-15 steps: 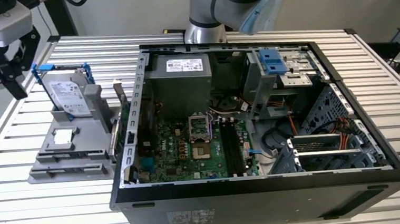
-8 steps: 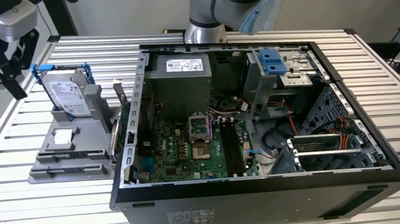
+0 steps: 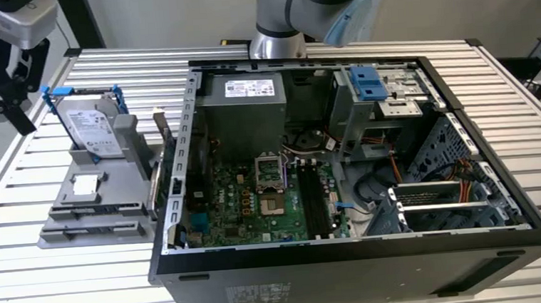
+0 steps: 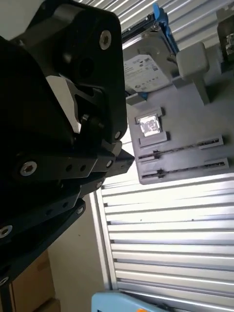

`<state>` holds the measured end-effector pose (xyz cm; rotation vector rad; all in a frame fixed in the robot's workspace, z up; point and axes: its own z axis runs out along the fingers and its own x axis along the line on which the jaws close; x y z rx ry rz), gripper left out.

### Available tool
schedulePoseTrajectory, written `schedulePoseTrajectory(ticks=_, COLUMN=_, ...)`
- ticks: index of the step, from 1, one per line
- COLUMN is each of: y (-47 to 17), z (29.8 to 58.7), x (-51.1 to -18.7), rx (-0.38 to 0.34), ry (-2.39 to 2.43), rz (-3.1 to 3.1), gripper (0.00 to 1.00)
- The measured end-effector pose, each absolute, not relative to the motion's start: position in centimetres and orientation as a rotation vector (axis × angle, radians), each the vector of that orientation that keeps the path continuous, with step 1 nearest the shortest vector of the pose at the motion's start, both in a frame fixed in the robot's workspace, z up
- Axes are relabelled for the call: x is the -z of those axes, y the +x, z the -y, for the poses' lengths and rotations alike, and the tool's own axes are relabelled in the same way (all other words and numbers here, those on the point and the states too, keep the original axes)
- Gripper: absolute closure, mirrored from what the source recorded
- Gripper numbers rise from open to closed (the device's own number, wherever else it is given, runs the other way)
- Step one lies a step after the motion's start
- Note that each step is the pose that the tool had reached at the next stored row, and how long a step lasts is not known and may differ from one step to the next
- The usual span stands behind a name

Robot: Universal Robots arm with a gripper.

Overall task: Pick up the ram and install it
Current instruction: 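Pick up the ram and move it above insertion slot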

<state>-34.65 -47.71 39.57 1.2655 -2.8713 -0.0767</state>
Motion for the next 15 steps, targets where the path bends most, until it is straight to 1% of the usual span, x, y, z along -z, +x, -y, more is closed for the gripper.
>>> schedulePoseTrajectory(ticks=15, y=-34.66, z=47.71, x=-39.57, rx=0.073, ry=1.642, rz=2.667, gripper=1.00)
